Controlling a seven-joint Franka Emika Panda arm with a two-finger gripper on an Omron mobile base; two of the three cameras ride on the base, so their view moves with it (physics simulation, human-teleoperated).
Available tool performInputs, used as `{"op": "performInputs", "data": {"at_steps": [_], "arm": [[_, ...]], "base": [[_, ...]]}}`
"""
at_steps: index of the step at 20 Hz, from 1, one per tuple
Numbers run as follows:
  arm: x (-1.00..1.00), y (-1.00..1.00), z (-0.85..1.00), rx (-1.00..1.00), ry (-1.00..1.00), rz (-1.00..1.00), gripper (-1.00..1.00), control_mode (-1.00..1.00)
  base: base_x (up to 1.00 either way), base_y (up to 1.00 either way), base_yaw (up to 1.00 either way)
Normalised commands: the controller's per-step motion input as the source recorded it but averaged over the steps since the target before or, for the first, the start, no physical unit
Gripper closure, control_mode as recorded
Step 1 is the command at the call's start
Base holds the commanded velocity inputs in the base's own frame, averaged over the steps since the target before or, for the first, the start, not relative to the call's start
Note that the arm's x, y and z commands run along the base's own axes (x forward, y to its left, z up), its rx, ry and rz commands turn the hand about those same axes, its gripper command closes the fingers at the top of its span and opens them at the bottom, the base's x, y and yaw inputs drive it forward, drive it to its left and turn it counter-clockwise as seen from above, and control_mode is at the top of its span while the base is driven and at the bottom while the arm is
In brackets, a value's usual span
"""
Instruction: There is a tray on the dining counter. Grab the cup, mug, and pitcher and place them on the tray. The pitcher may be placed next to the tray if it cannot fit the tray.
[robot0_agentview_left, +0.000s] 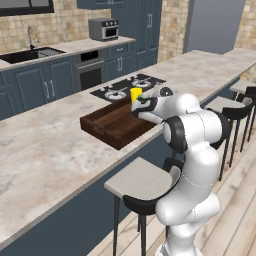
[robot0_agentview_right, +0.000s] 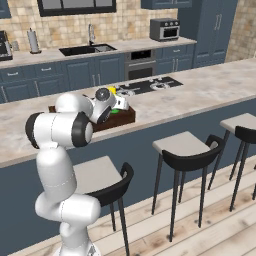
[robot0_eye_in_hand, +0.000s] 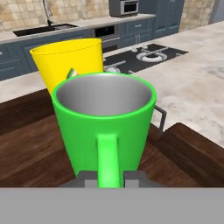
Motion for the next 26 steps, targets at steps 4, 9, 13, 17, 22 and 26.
{"op": "performInputs", "data": {"at_steps": [4,9,13,17,22,26], "arm": [[0.00,0.00,0.00,0.00,0.00,0.00,-1.00,-1.00],[0.00,0.00,0.00,0.00,0.00,0.00,-1.00,-1.00],[0.00,0.00,0.00,0.00,0.00,0.00,-1.00,-1.00],[0.00,0.00,0.00,0.00,0.00,0.00,-1.00,-1.00],[0.00,0.00,0.00,0.00,0.00,0.00,-1.00,-1.00],[-0.08,0.00,0.13,0.00,0.01,0.00,-1.00,-1.00]], "base": [[0.00,0.00,0.00],[0.00,0.00,0.00],[0.00,0.00,0.00],[0.00,0.00,0.00],[0.00,0.00,0.00],[0.00,0.00,0.00]]}}
